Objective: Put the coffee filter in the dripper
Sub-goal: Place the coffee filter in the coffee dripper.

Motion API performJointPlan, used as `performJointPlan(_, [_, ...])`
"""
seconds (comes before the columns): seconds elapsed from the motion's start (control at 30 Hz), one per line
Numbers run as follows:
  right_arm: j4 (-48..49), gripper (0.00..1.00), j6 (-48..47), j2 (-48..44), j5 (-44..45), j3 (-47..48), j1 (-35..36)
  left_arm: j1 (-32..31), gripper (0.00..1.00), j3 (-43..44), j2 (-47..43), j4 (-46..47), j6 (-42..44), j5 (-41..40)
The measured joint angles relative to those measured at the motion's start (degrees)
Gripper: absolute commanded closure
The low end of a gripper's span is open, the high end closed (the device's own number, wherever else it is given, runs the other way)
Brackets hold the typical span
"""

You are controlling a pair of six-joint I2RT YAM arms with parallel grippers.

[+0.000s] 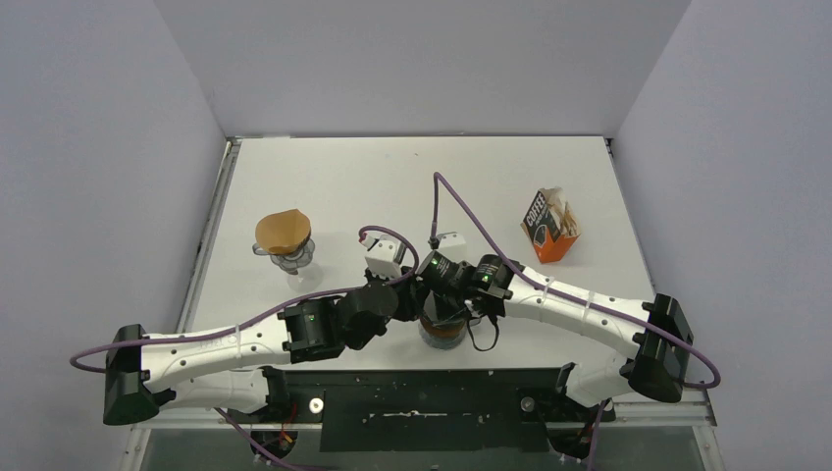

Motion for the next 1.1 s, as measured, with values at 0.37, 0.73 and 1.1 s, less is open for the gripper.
performJointPlan(0.37, [-0.09, 0.92, -0.02, -0.68, 0.00, 0.00, 0.11, 2.38, 0.82, -1.33, 2.86, 1.01, -0.20, 4.42])
performJointPlan(0.73, [-0.09, 0.86, 0.02, -0.72, -0.02, 0.28, 0.11, 3.78, 0.94, -1.62, 4.59, 1.27, -0.42, 6.16])
performJointPlan(1.1, [-0.72, 0.81, 0.28, -2.93, 0.07, 2.67, 0.11, 4.07, 0.94, -1.55, 5.70, 1.29, -0.66, 6.91])
